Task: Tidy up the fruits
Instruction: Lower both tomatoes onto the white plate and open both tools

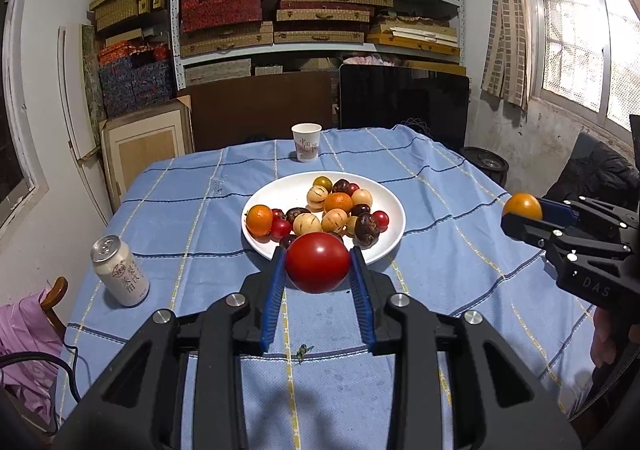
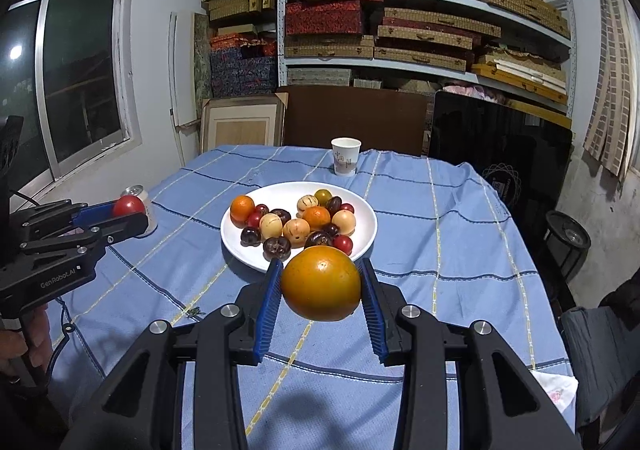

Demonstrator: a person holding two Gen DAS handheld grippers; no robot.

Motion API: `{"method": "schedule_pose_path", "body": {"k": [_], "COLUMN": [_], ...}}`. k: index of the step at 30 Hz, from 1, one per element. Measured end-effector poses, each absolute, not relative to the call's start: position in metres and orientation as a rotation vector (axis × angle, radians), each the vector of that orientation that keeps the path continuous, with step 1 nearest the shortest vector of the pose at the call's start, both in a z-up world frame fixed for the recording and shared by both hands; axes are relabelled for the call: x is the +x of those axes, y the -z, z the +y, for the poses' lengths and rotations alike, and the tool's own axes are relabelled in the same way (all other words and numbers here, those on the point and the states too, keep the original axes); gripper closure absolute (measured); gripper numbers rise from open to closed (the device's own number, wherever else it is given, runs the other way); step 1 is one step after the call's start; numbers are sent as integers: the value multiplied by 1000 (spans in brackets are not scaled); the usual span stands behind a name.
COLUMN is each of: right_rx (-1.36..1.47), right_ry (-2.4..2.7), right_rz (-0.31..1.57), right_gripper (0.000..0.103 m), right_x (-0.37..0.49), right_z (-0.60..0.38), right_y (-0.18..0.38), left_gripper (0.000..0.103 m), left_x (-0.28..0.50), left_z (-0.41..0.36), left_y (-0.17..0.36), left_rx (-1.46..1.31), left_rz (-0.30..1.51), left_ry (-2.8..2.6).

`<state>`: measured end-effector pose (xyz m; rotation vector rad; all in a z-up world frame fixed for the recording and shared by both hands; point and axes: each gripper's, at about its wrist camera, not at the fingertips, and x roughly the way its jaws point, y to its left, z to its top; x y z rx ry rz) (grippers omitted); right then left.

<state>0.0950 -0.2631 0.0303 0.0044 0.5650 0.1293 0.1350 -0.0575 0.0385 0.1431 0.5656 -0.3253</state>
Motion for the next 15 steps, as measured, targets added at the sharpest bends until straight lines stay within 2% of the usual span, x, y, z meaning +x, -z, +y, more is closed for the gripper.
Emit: {"method": "schedule_pose_path", "body": {"k": [15], "right_rx": [3], "right_ry": [-190], "right_rz": [641], "right_gripper": [64], "right_x": [225], "right_z": [-263], "right_y": [-18], "left_gripper": [72], "left_x": [268], "left_z": [-93], "left_y": [-14], "left_rx": [163], "left_rz": [653], "left_ry": [326]}}
